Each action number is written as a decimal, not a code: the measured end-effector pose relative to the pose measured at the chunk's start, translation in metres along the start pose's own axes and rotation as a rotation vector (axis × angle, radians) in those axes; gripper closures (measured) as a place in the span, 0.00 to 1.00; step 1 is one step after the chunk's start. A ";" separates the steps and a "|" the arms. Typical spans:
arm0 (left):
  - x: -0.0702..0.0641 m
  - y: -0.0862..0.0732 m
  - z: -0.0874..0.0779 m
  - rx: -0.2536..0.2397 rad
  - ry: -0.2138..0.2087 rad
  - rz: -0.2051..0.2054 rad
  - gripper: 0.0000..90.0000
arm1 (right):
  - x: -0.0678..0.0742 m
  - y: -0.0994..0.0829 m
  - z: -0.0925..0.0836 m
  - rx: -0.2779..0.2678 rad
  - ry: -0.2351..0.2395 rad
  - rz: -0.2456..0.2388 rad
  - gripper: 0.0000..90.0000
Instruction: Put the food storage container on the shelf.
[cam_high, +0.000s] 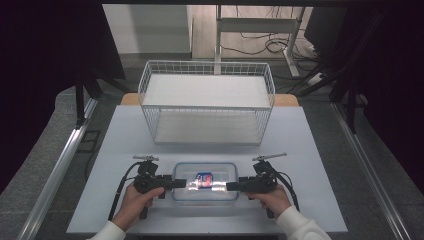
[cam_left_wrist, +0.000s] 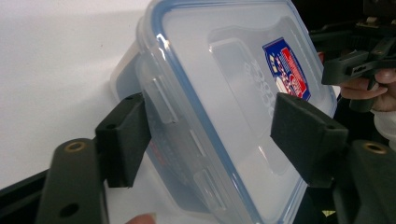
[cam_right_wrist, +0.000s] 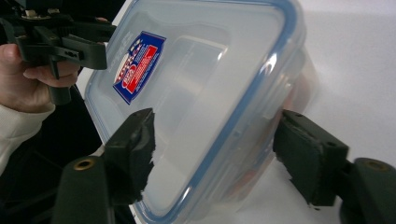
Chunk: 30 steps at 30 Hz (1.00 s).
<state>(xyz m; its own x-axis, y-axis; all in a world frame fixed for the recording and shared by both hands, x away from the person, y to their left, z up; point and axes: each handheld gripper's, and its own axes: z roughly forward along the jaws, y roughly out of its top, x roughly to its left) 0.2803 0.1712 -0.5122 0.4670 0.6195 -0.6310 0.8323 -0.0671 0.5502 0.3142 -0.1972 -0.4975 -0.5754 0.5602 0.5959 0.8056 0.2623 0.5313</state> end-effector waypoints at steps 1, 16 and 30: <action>-0.001 -0.001 -0.002 -0.007 0.001 -0.002 0.35 | 0.000 -0.001 -0.001 -0.004 0.001 0.002 0.38; -0.014 -0.014 -0.017 -0.059 0.001 0.008 0.48 | 0.011 -0.013 -0.015 -0.073 0.008 0.053 0.55; -0.020 -0.015 -0.023 -0.068 0.002 0.033 0.51 | 0.016 -0.016 -0.018 -0.081 0.002 0.057 0.57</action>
<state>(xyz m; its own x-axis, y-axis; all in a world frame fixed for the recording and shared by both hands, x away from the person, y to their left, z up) 0.2521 0.1784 -0.4951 0.4933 0.6192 -0.6110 0.7944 -0.0346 0.6063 0.2896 -0.2064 -0.4855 -0.5289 0.5709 0.6279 0.8231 0.1651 0.5433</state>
